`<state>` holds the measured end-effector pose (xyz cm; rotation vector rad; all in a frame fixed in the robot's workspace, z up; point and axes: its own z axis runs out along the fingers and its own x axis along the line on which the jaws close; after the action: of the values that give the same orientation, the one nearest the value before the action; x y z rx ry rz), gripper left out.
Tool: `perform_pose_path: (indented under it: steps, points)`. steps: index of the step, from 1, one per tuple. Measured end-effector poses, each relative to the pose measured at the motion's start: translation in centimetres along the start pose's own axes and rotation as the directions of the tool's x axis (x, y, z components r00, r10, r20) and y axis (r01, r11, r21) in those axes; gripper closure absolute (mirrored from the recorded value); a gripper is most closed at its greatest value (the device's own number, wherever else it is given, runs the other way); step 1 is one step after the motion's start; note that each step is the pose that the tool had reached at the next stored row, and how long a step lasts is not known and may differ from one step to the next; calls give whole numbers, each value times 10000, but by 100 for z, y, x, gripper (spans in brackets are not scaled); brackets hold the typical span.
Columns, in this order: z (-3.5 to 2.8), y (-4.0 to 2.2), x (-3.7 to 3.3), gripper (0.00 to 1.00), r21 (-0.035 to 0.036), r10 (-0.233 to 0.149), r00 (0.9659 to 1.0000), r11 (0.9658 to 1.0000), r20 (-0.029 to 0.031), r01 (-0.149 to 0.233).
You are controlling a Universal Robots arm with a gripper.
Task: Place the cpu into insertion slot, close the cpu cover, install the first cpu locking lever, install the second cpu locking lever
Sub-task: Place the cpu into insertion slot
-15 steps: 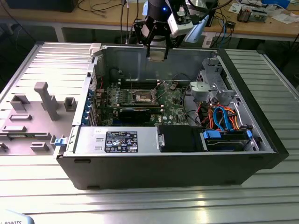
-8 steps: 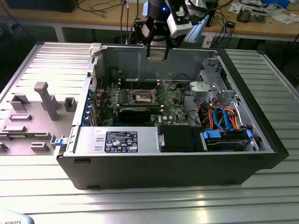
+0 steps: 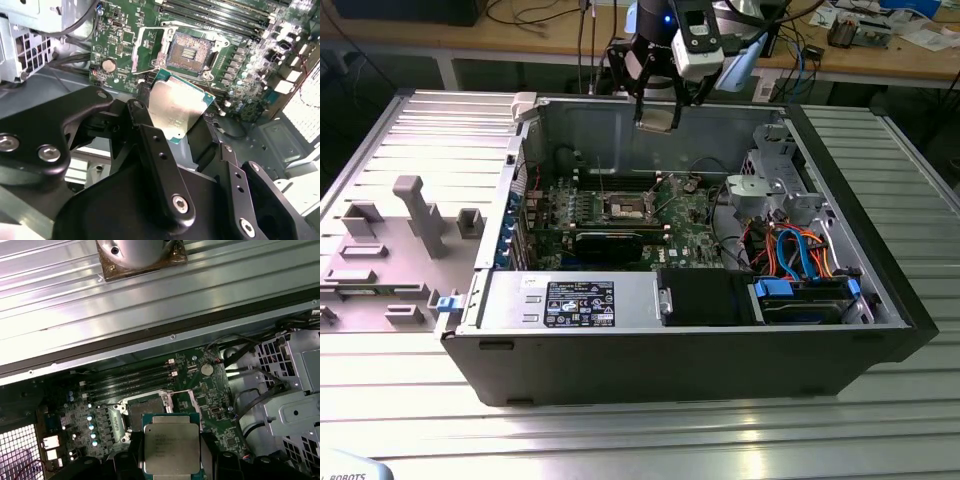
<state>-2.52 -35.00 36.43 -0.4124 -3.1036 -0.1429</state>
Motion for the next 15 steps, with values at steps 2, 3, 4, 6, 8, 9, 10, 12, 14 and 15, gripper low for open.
perform_pose_path:
  steps: [2,3,4,6,8,9,10,12,14,15]
  points:
    - [0,0,0,46,-1,26,10000,10000,3,-26]
    - [0,0,0,46,0,26,10000,10000,3,-26]
    - [0,0,0,46,0,26,10000,10000,3,-26]
    - [0,0,0,46,0,26,10000,10000,3,-26]
    - [0,0,0,46,0,27,10000,10000,3,-27]
    - [0,0,0,46,0,28,10000,10000,3,-28]
    - [0,0,0,46,-2,74,10000,10000,8,-74]
    - [0,0,0,46,-7,314,9995,9995,29,-314]
    - [1,0,0,46,-14,624,9980,9981,56,-624]
    - [1,0,0,46,-20,829,9965,9966,74,-828]
